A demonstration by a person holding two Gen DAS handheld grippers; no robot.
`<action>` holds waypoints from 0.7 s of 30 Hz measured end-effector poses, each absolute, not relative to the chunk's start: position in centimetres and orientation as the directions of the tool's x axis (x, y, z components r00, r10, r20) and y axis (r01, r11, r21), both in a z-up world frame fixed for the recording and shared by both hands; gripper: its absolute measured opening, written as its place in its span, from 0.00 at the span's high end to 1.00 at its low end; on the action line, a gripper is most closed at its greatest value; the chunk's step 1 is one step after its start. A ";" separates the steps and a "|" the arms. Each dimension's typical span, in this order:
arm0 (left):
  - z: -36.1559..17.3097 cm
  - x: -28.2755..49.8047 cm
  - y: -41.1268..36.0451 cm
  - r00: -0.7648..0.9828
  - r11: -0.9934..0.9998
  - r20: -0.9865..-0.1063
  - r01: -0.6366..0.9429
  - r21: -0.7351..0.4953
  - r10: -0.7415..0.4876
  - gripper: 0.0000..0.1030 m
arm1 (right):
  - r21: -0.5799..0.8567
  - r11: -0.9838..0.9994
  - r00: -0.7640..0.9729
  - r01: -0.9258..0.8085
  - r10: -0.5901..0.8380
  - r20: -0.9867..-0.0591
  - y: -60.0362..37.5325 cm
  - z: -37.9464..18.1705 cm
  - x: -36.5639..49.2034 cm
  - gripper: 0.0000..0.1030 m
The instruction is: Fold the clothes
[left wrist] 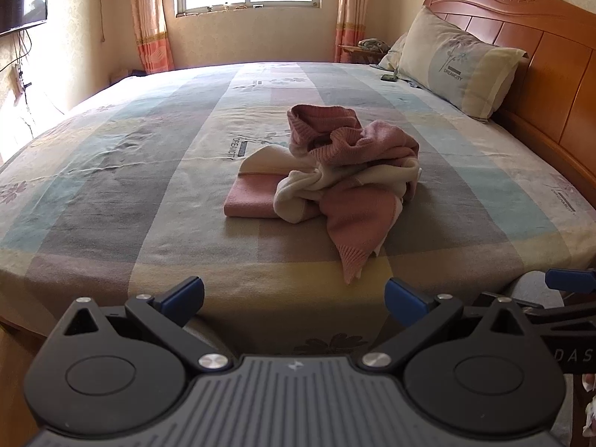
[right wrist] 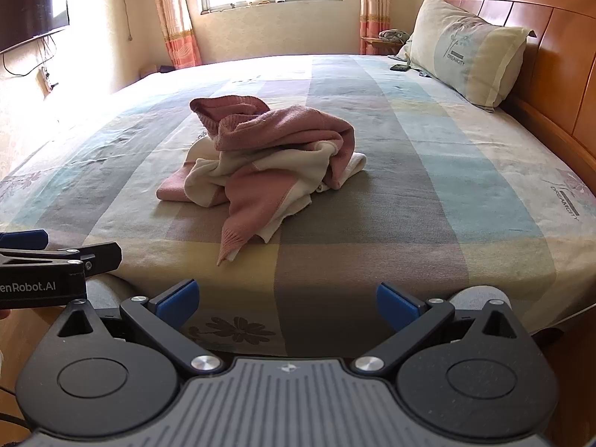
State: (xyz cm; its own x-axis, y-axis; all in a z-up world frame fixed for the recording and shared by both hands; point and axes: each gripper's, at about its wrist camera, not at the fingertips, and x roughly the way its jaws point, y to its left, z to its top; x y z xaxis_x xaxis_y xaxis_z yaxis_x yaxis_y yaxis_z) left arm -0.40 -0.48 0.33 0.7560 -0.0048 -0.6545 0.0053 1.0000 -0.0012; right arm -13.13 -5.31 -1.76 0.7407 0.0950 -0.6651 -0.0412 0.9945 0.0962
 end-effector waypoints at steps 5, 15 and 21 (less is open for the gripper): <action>0.3 -0.3 -0.6 0.751 1.000 -0.660 0.002 0.001 -0.001 0.01 | 0.098 0.994 0.740 -0.042 0.096 -0.666 -5.3 -1.7 -13.1 0.00; 0.0 -0.1 -0.8 0.744 1.000 -0.668 0.008 0.000 -0.006 0.01 | 0.096 0.995 0.739 -0.040 0.094 -0.668 -5.3 -1.8 -13.1 0.00; -0.1 -0.2 -1.0 0.739 1.000 -0.673 0.021 -0.004 -0.018 0.01 | 0.093 0.995 0.738 -0.040 0.092 -0.668 -5.2 -1.8 -13.2 0.00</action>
